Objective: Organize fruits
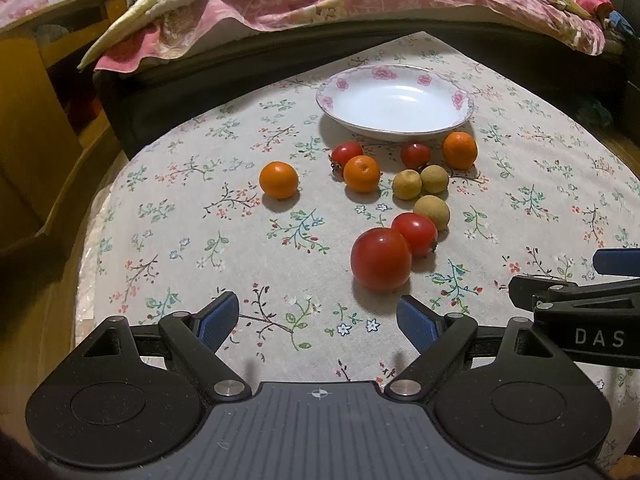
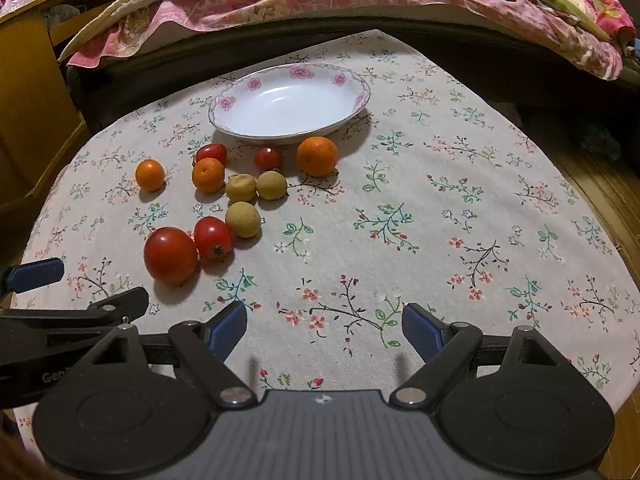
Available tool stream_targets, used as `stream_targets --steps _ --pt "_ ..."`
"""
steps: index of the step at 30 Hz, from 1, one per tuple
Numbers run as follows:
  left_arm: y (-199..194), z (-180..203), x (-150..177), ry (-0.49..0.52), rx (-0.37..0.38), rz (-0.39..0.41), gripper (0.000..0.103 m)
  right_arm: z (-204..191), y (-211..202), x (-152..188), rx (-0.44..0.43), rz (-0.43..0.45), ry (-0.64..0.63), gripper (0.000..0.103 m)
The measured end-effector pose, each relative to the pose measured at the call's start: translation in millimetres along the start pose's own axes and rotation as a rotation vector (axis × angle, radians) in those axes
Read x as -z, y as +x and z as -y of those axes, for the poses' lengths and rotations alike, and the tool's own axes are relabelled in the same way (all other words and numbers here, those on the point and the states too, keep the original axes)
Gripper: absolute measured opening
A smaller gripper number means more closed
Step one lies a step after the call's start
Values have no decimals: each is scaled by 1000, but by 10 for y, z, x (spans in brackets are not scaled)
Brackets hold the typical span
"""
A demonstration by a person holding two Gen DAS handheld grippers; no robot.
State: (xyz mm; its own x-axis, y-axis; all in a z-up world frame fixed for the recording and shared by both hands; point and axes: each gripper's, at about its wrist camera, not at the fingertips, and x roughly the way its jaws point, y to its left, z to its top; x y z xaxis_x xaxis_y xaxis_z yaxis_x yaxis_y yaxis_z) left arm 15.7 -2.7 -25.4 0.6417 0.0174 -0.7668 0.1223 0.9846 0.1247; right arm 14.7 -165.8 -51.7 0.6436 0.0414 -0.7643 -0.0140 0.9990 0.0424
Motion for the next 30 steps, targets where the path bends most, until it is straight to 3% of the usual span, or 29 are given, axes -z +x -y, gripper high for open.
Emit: stream_targets --steps 30 --pt "65 12 -32 34 0 -11 88 -9 60 -55 -9 -11 -23 84"
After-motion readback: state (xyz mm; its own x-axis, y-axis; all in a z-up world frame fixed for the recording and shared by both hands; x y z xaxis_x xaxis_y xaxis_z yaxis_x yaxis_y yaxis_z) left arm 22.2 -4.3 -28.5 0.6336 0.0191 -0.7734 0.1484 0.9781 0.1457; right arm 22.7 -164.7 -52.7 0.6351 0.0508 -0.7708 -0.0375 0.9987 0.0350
